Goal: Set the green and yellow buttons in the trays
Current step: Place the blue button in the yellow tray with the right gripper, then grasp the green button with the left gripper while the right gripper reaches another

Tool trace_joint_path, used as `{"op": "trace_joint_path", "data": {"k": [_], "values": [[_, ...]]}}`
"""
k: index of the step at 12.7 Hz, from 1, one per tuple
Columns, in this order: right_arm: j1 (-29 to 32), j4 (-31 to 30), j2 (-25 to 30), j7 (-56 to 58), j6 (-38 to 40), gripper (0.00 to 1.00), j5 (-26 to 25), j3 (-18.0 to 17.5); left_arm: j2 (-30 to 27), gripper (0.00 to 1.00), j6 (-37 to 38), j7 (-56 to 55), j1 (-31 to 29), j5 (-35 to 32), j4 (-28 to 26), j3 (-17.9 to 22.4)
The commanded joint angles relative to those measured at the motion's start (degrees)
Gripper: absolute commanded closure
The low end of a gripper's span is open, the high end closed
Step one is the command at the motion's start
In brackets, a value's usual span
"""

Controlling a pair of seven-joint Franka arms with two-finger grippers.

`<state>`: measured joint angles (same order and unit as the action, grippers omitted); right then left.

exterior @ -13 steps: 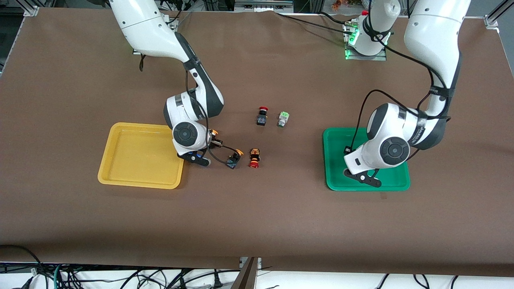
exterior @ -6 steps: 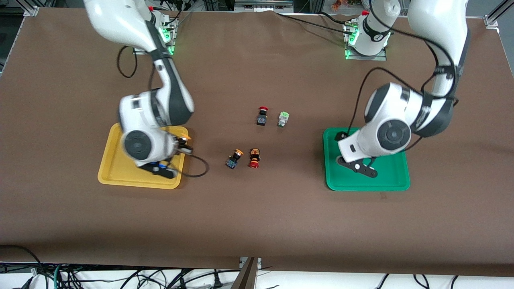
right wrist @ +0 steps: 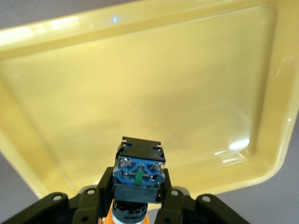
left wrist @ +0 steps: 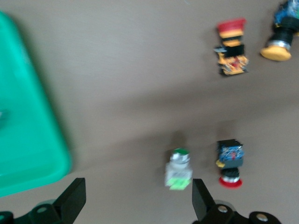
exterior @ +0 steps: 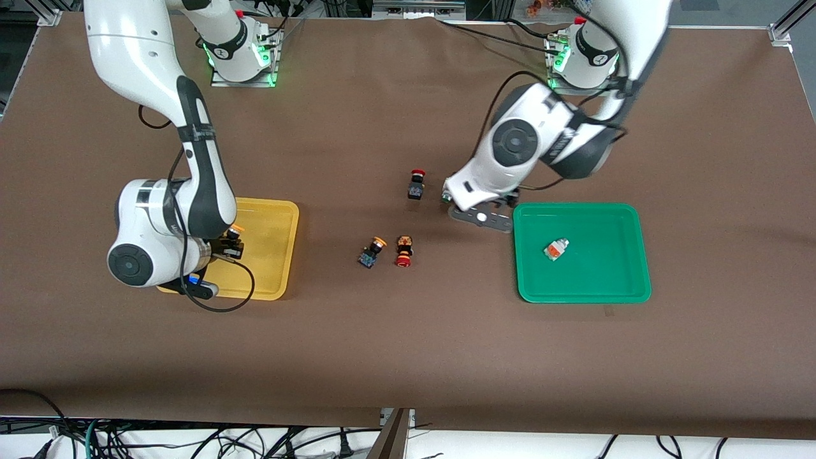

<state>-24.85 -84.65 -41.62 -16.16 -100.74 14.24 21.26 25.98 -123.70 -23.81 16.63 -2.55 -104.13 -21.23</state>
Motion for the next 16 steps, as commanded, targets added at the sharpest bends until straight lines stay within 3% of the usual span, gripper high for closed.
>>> {"op": "trace_joint_path", "data": {"k": [1, 3, 6, 7, 8, 9, 10, 12, 13, 15, 16], "values": [[-1.2, -0.2, 1.2, -0.5, 0.1, 0.01, -0.4, -0.7, 1.4, 0.00, -17.9, -0.6, 1.8, -0.1, -11.8, 0.2], [-1.8, 0.5, 1.5, -1.1, 0.2, 0.01, 0.7, -1.1, 3.2, 0.00, -23.2, -1.1, 3.1, -0.2, -14.4, 0.3], [-4.3, 1.9, 1.1, -9.0, -0.8, 0.01, 1.7, -1.7, 4.0, 0.00, -23.3, -1.3, 5.0, -0.2, -15.2, 0.4], [-4.8, 2.6, 0.8, -12.6, -2.9, 0.01, 3.9, -3.9, 4.2, 0.00, -23.2, -1.2, 5.3, -0.3, -15.3, 0.5], [-4.8, 2.6, 0.3, -16.1, -5.9, 0.01, 6.0, -5.7, 4.3, 0.36, -23.2, -1.2, 5.3, -1.7, -15.9, 0.6], [-4.8, 3.0, -0.1, -20.0, -9.4, 0.01, 7.8, -8.0, 4.3, 0.84, -23.0, -1.3, 5.1, -3.3, -15.9, 0.6], [-4.8, 3.7, -0.6, -24.5, -14.0, 0.01, 9.0, -11.0, 4.2, 1.00, -23.0, -1.3, 5.1, -3.4, -15.8, 0.6], [-5.1, 4.1, -1.8, -32.8, -22.6, 0.01, 9.1, -15.6, 2.9, 1.00, -21.8, -1.2, 4.7, -3.4, -15.7, 0.6], [-5.6, 4.1, -2.8, -35.5, -26.6, 0.01, 9.1, -16.8, 0.9, 1.00, -17.7, -1.2, 4.0, -3.4, -15.2, 0.7], [-8.4, 4.1, -5.4, -37.1, -29.9, 0.01, 9.0, -16.9, -3.5, 1.00, -3.5, -0.4, 0.6, -3.7, -11.0, 0.9], [-9.1, 4.1, -6.5, -37.1, -30.5, 0.01, 8.9, -16.8, -3.7, 1.00, 4.4, 2.0, -1.8, -4.0, -6.4, 0.8]]}}
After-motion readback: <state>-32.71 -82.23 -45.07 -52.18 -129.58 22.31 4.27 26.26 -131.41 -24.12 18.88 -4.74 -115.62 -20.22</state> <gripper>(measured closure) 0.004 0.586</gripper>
